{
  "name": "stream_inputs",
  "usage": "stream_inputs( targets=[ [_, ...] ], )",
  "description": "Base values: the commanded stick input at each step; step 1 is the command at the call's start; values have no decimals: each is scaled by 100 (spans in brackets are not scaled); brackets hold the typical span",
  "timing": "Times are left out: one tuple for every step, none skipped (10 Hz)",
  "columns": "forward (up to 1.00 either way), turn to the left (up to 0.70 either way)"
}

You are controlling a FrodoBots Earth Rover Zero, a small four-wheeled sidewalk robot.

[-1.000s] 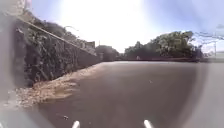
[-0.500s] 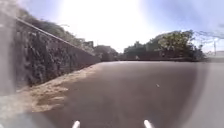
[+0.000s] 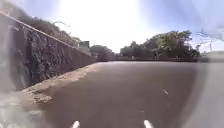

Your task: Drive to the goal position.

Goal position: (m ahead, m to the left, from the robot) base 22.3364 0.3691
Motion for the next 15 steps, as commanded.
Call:
stream_inputs(
  targets=[
    [100,-28],
    [100,0],
    [100,0],
    [100,0],
    [100,0],
    [100,0],
    [100,0],
    [100,0],
    [100,0],
    [100,0],
    [100,0],
    [100,0],
    [100,0],
    [100,0],
    [100,0]
  ],
)
